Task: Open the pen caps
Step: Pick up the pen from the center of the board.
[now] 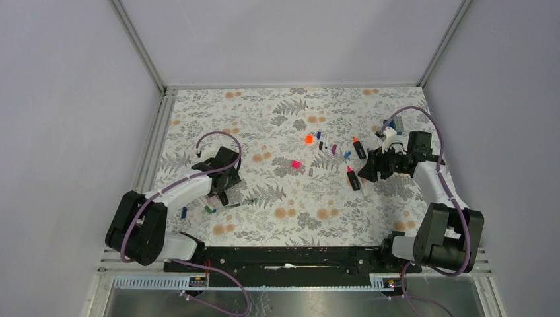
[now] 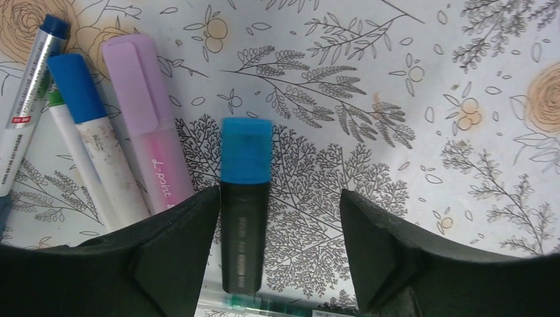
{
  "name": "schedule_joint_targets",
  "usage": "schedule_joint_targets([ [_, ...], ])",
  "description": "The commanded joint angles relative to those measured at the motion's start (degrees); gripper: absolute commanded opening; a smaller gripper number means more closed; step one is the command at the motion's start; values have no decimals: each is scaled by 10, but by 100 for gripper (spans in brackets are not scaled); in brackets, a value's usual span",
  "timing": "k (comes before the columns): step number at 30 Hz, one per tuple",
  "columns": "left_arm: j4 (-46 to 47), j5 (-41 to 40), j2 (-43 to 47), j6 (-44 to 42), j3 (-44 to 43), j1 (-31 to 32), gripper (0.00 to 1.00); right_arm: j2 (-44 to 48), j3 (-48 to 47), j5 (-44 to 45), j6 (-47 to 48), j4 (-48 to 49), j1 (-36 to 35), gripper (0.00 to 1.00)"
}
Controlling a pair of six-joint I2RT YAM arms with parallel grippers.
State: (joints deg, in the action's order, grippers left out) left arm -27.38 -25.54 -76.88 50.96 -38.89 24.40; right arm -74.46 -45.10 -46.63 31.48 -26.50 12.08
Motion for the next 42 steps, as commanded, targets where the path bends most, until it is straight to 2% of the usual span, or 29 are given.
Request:
schedule_joint_targets([
  [1, -15, -21, -11, 9, -15, -7, 73, 13, 3, -17, 13, 3, 2, 68],
  [7, -35, -18, -27, 16, -24, -8, 68, 13, 3, -16, 13, 3, 2, 68],
  [10, -40, -2, -33, 19, -24, -8, 59, 13, 3, -16, 13, 3, 2, 68],
  [15, -58, 31, -51, 23, -29, -8, 51, 13, 3, -16, 13, 3, 2, 68],
  [22, -41, 51, -56, 18, -11, -7, 49, 15, 3, -18, 13, 3, 2, 68],
  [32, -14, 62, -49, -8, -24, -7, 17, 23, 6, -30, 13, 3, 3, 68],
  [37, 45, 108, 11, -38, -30, -7, 8, 35, 10, -53, 20, 3, 2, 68],
  [42, 178, 231, 83, -69, -9, -7, 3, 55, 14, -115, 43, -9, 2, 69],
])
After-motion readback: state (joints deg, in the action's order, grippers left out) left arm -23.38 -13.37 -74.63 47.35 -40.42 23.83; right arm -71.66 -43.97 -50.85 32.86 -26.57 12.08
